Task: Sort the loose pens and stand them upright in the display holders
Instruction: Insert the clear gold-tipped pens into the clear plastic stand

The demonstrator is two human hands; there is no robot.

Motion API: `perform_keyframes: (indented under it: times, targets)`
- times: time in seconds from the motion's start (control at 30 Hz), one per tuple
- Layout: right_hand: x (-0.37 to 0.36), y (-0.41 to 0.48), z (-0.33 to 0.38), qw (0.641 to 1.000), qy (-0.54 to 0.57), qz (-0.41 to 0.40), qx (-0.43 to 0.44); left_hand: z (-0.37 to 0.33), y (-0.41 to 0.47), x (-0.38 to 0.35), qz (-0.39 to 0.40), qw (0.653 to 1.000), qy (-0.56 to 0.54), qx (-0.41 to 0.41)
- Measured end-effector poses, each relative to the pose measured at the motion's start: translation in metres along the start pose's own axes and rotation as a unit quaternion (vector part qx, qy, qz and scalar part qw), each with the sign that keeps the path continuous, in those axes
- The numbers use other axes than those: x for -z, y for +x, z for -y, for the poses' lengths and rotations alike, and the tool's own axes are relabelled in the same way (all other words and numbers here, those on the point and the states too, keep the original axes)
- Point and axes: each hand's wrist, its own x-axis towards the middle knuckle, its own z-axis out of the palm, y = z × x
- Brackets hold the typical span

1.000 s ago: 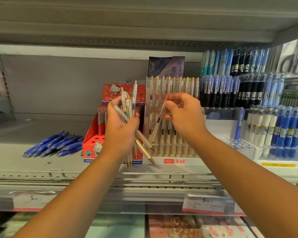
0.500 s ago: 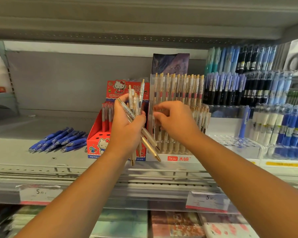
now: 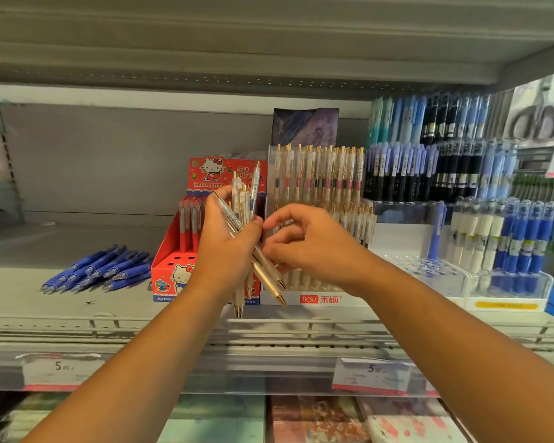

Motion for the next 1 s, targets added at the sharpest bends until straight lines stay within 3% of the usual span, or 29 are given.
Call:
perform_keyframes:
  times: [0.17,0.6,0.9,1.0]
  targets:
    - [0.001,-0.004,-0.001,1.000,-0.005,0.025,-0.002,-0.004,-0.003,-0.001,0.010,1.000,0.023,0.017]
    - [0.005,0.001,-0.014,0.995,0.067,-0.067,-0.039,-0.005,-0.003,-0.004,-0.001,0.998,0.059,0.016]
    - [0.014,0.005,-0.020,0.984,0.142,-0.096,-0.057,0.001,0.003,-0.003,-0.055,0.998,0.041,0.017]
    - [0.017,0.008,-0.023,0.990,0.059,-0.123,-0.019,0.004,0.004,-0.003,-0.052,0.997,0.047,0.013]
